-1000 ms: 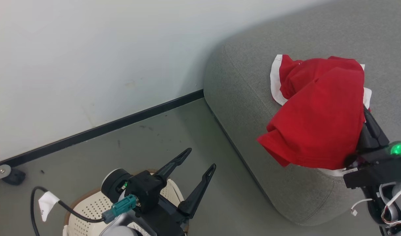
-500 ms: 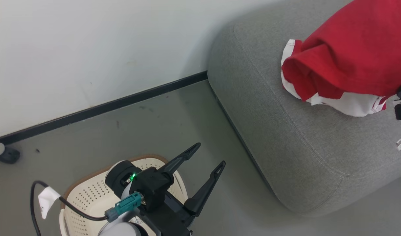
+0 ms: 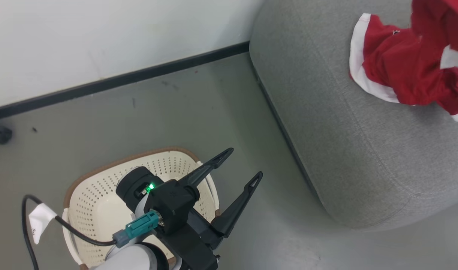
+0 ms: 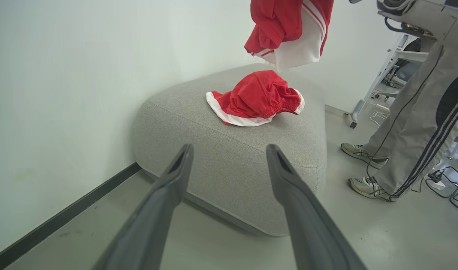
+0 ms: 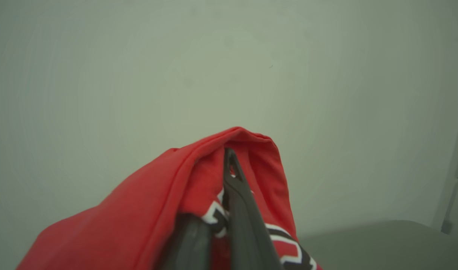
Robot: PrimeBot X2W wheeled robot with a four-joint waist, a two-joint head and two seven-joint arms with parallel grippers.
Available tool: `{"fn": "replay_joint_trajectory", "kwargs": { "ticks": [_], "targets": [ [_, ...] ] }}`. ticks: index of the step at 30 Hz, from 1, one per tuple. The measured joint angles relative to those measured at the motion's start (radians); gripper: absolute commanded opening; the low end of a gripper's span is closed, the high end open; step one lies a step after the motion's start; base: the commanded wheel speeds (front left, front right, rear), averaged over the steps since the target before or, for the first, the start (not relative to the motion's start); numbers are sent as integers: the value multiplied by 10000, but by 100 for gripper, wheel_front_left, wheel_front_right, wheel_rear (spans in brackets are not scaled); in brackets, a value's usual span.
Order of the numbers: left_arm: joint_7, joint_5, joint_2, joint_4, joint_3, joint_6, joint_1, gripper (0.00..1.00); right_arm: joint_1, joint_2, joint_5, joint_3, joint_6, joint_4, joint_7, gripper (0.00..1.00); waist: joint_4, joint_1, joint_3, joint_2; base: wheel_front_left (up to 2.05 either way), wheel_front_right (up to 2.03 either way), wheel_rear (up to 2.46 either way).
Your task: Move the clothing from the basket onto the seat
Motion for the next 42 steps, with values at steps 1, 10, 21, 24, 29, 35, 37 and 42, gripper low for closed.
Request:
{"fn": "replay_joint_trajectory", "kwargs": {
  "ticks": [1,10,21,24,29,35,37,42],
  "targets": [
    [50,0,15,-54,8,0,-24,100,-130,-58,0,-77,0,109,0,0,28,0,103,0,0,0,0],
    [290,6,351,-552,192,6,-185,100,-1164,-920,-466,-403,-134,857,0,0,272,0,1029,0,0,0,0],
    [527,79,606,-932,330,12,-421,100,-2005,-1258,-884,-842,-709,1521,-98,0,480,0,2008,-1,0,0,0],
    [560,90,650,-980,357,13,-423,100,-2057,-1256,-1020,-821,-876,1626,-113,0,490,-1,2217,0,0,0,0],
    [608,90,642,-936,366,12,-558,100,-2024,-1014,-1361,-604,-1210,1927,-119,0,492,0,2424,0,0,0,0],
    [606,88,646,-920,410,12,-578,100,-1712,-844,-1728,-163,-1312,2719,-144,0,521,-1,2494,0,0,0,0],
    [606,88,642,-897,416,12,-597,100,-1621,-846,-2063,178,-1312,2940,-44,0,526,-1,2496,-1,0,0,0],
    [593,86,709,-859,533,6,-612,100,-1569,-765,-2226,575,-1360,3743,537,0,547,-1,2463,-1,0,0,0]
  ]
}}
